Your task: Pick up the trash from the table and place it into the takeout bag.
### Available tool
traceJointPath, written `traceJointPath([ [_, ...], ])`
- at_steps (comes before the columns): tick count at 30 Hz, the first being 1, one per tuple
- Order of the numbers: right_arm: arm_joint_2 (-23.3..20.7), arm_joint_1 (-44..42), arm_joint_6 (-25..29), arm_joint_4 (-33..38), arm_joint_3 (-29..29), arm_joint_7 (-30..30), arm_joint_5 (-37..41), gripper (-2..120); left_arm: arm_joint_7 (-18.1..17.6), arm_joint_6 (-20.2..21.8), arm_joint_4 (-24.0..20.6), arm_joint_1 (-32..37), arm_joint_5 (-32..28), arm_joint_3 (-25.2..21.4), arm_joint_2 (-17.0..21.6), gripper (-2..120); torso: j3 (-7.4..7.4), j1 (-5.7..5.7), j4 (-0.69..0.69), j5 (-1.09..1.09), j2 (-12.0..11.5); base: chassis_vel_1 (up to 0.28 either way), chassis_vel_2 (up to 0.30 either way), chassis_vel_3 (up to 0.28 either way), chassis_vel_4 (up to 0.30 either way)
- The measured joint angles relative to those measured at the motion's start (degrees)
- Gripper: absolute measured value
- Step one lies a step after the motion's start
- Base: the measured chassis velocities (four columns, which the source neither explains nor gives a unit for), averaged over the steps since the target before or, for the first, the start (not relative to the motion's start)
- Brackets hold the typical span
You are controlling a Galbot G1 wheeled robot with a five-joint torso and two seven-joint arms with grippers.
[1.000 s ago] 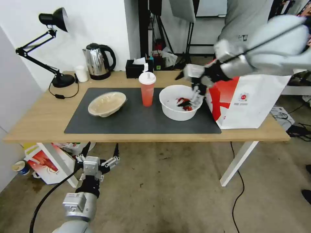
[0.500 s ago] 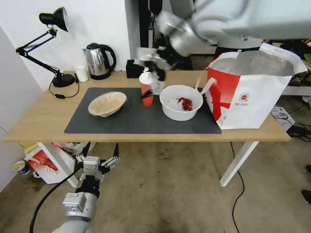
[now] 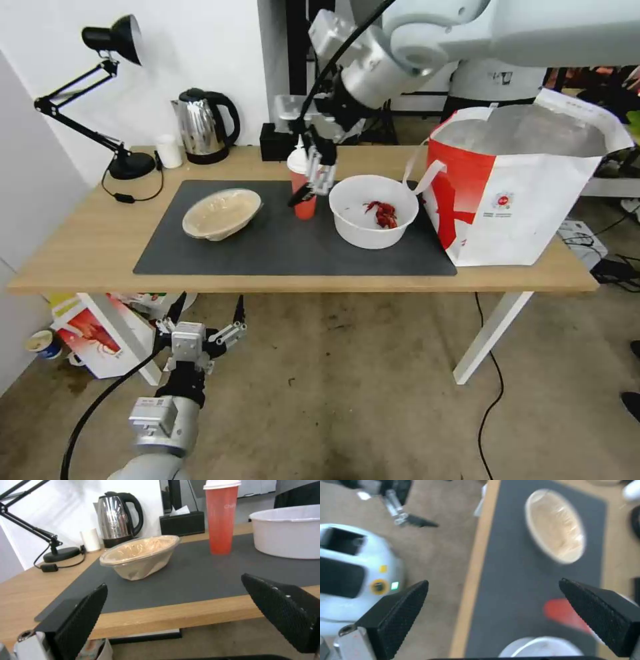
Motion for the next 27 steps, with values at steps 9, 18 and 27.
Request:
traceJointPath([
  [9, 8.37, -0.03, -3.10, 2.13, -1.82, -6.73, -2.14, 100, 0.01, 0.00, 0.00, -0.01, 0.00, 0.01, 0.00, 100, -0.01, 0.00, -0.07, 0.04, 0.00, -0.007, -0.006, -0.002, 0.000],
  [18, 12.43, 1.34, -3.50, 3.66, -4.38, -8.20, -4.46, 100, -0.01, 0.00, 0.00, 0.02, 0.00, -0.02, -0.01, 100, 0.00, 0.00, 0.07, -0.07, 0.01, -0.007, -0.006, -0.002, 0.000],
  [27, 16.42, -1.04, -3.90, 3.54, -5.19, -8.59, -7.88, 100, 0.00, 0.00, 0.00, -0.01, 0.00, 0.00, 0.00, 100, 0.00, 0.00, 0.04, -0.07, 0.00, -0.017, -0.006, -0.008, -0.007],
])
